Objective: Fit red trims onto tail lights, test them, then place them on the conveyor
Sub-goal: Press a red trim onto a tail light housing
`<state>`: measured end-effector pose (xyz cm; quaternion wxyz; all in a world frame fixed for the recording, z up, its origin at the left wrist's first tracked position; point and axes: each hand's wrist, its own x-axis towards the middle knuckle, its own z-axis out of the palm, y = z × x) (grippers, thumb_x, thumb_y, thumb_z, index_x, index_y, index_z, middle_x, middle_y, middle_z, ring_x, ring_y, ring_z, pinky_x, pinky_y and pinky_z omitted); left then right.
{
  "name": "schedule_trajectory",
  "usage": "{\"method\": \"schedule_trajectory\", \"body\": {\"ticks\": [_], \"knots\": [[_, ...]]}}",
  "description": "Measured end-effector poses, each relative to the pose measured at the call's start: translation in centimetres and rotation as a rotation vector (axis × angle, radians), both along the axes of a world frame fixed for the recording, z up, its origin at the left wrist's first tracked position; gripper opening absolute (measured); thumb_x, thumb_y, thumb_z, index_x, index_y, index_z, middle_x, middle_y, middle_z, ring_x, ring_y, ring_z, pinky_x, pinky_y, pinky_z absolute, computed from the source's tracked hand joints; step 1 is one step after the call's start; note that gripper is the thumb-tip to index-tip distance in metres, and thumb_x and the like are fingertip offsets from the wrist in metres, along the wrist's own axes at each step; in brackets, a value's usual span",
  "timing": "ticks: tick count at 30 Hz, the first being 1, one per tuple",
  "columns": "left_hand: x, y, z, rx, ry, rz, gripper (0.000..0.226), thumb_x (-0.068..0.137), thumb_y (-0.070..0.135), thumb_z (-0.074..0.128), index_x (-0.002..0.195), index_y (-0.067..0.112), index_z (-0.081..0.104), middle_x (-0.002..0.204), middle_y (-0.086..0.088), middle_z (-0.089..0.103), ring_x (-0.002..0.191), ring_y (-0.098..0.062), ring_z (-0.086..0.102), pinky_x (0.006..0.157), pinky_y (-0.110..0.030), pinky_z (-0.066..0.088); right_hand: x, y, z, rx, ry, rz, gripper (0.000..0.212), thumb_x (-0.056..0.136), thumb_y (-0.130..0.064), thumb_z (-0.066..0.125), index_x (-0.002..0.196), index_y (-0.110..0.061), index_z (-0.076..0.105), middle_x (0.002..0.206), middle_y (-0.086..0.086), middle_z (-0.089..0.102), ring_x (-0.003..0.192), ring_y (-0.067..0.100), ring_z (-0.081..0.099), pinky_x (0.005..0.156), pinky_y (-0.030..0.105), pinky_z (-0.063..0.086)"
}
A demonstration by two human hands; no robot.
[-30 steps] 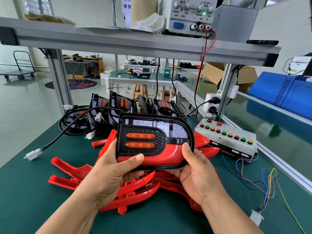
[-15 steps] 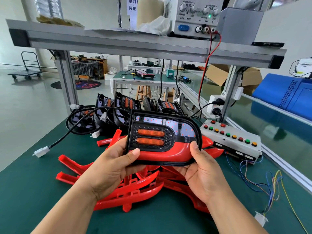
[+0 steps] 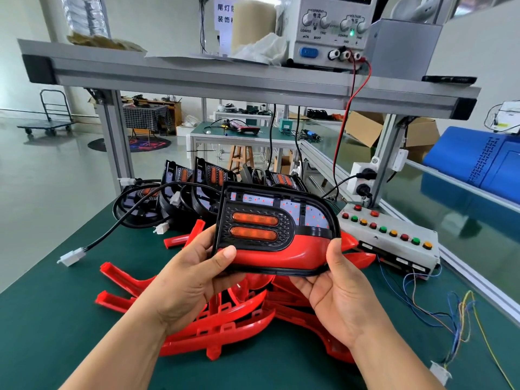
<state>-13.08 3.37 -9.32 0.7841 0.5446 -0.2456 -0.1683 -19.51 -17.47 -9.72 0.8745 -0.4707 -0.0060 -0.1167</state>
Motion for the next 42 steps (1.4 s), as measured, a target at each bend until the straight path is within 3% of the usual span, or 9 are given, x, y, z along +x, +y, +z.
{"method": "schedule_trajectory", "body": {"ticks": [10, 13, 15, 18, 23, 27, 31, 35, 42], "knots": [[1.1, 0.8, 0.7, -0.013, -0.021, -0.034, 0.063, 0.076, 0.043, 0.078, 0.132, 0.021, 0.06, 0.128, -0.012, 0.065, 0.115, -0.026, 0.065, 0.084, -0.029, 0.058, -0.2, 0.3, 0.3, 0.115, -0.03, -0.006, 0.023, 0.079, -0.021, 0.063, 0.098, -0.017, 0.075, 0.102, 0.011, 0.075, 0.089, 0.021, 0.073, 0.07, 0.031, 0.059], [2.7, 3.4, 1.2, -0.023, 0.014, 0.333, 0.048, 0.083, 0.038, 0.073, 0.125, 0.018, 0.063, 0.108, -0.009, 0.073, 0.091, -0.014, 0.073, 0.067, -0.019, 0.057, -0.2, -0.4, 0.7, 0.285, -0.035, -0.062, 0.033, 0.076, -0.026, 0.067, 0.107, -0.015, 0.066, 0.101, 0.007, 0.075, 0.087, 0.017, 0.073, 0.069, 0.03, 0.059], [3.8, 4.6, 0.7, 0.242, -0.09, 0.675, 0.018, 0.094, 0.011, 0.062, 0.108, 0.019, 0.069, 0.089, -0.005, 0.072, 0.075, -0.012, 0.07, 0.065, -0.023, 0.056, -0.2, -0.8, 0.9, 0.363, -0.036, -0.109, 0.036, 0.074, -0.028, 0.068, 0.107, -0.014, 0.065, 0.101, 0.005, 0.074, 0.088, 0.015, 0.073, 0.069, 0.029, 0.059], [4.4, 4.3, -0.7, 0.769, -0.335, 0.746, 0.03, 0.09, 0.004, 0.062, 0.088, 0.033, 0.069, 0.082, 0.006, 0.071, 0.08, -0.018, 0.066, 0.079, -0.032, 0.05, -0.1, -0.9, 0.6, 0.35, -0.014, -0.123, 0.035, 0.075, -0.027, 0.068, 0.109, -0.018, 0.065, 0.104, 0.003, 0.074, 0.09, 0.014, 0.073, 0.072, 0.03, 0.06], [4.7, 4.2, -1.5, 1.237, -0.312, 0.736, 0.04, 0.088, 0.037, 0.066, 0.126, 0.028, 0.056, 0.12, 0.001, 0.064, 0.117, -0.025, 0.058, 0.096, -0.039, 0.044, 0.0, -0.4, 0.1, 0.252, -0.003, -0.087, 0.022, 0.078, -0.025, 0.065, 0.099, -0.022, 0.071, 0.102, 0.003, 0.075, 0.088, 0.016, 0.073, 0.069, 0.029, 0.06], [4.7, 3.4, -1.2, 1.5, -0.23, 0.616, 0.058, 0.086, 0.058, 0.059, 0.136, 0.033, 0.045, 0.121, 0.012, 0.063, 0.124, -0.019, 0.054, 0.099, -0.044, 0.036, 0.0, 0.2, 0.1, 0.195, 0.004, -0.059, 0.017, 0.079, -0.023, 0.063, 0.085, -0.025, 0.079, 0.099, 0.005, 0.076, 0.084, 0.016, 0.073, 0.068, 0.027, 0.059], [5.2, 3.4, -1.3, 1.347, -0.228, 0.636, 0.022, 0.09, 0.033, 0.06, 0.111, 0.035, 0.068, 0.088, 0.008, 0.067, 0.1, -0.024, 0.063, 0.092, -0.038, 0.05, -0.1, 0.2, 0.0, 0.175, 0.005, -0.048, 0.017, 0.08, -0.022, 0.062, 0.088, -0.022, 0.077, 0.099, 0.008, 0.076, 0.082, 0.017, 0.073, 0.067, 0.027, 0.059], [5.2, 3.8, -0.4, 1.096, -0.295, 0.865, 0.017, 0.09, 0.024, 0.06, 0.085, 0.039, 0.067, 0.072, 0.009, 0.063, 0.082, -0.027, 0.06, 0.083, -0.039, 0.051, 0.0, 0.0, -0.2, 0.153, 0.01, -0.054, 0.021, 0.078, -0.022, 0.063, 0.097, -0.019, 0.072, 0.099, 0.008, 0.075, 0.081, 0.017, 0.073, 0.065, 0.027, 0.059], [2.7, 3.8, 2.2, -0.13, 0.068, 0.574, 0.043, 0.089, -0.018, 0.042, 0.088, 0.019, 0.064, 0.084, 0.001, 0.076, 0.068, -0.004, 0.069, 0.053, -0.014, 0.053, 0.0, -0.3, -0.6, 0.082, 0.015, -0.035, 0.029, 0.078, -0.022, 0.064, 0.104, -0.011, 0.066, 0.097, 0.012, 0.075, 0.08, 0.019, 0.073, 0.063, 0.028, 0.059]]}}
